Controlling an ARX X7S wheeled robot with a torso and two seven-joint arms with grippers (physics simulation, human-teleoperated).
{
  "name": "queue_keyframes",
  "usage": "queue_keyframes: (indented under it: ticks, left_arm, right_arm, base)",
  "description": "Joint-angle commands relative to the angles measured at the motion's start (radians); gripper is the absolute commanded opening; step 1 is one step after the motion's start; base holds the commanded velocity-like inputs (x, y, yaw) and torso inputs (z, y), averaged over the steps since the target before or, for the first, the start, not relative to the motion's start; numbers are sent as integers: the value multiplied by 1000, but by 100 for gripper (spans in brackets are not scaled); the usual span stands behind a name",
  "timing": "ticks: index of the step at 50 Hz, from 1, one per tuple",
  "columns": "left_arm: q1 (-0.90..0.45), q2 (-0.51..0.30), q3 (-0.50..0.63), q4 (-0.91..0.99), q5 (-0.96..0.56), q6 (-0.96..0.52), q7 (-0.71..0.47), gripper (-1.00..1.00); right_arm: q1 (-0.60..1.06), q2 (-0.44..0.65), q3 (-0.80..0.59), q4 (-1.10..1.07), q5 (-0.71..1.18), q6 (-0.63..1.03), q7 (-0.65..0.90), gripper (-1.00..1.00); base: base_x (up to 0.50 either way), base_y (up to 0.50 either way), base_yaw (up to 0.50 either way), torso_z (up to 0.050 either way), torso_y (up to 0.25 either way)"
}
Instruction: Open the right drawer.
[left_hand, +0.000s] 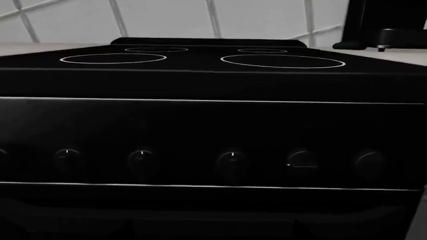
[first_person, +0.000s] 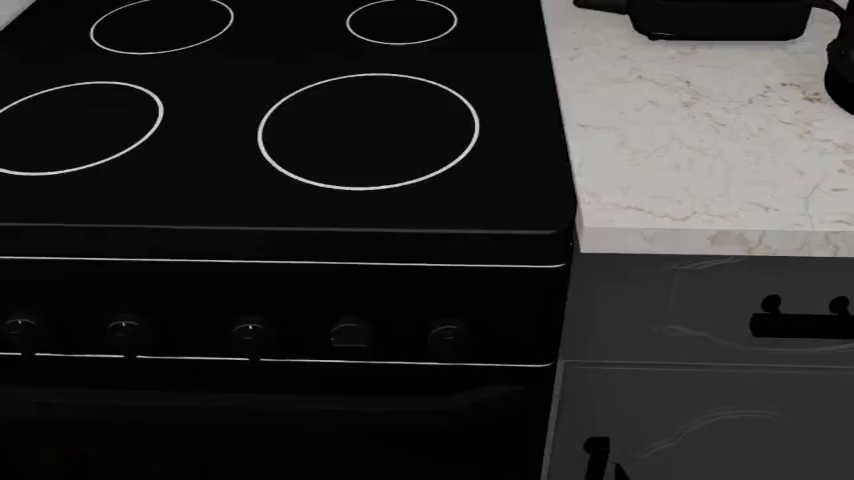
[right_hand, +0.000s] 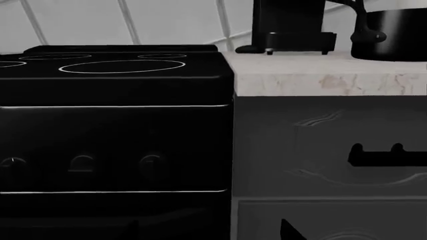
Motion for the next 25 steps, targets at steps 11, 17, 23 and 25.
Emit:
queue_keyframes:
  ticks: [11,17,23,25]
  left_arm:
    - [1,-32,38,4,-45,7,-25,100]
    - [0,-39,45,6,-53,5,-32,100]
    - [-2,-46,53,-8,-60,16,-35,100]
    - [-4,-48,56,-10,-62,16,-38,100]
  right_arm:
    - [-1,30,-33,10,43,-31,33,100]
    - [-1,36,-41,2,50,-16,43,100]
    - [-2,43,-48,4,57,-22,48,100]
    - [-1,45,-50,6,60,-24,51,100]
  base:
    - [0,0,0,0,0]
    - [0,-146,0,0,0]
    - [0,-224,0,0,0]
    - [0,-223,0,0,0]
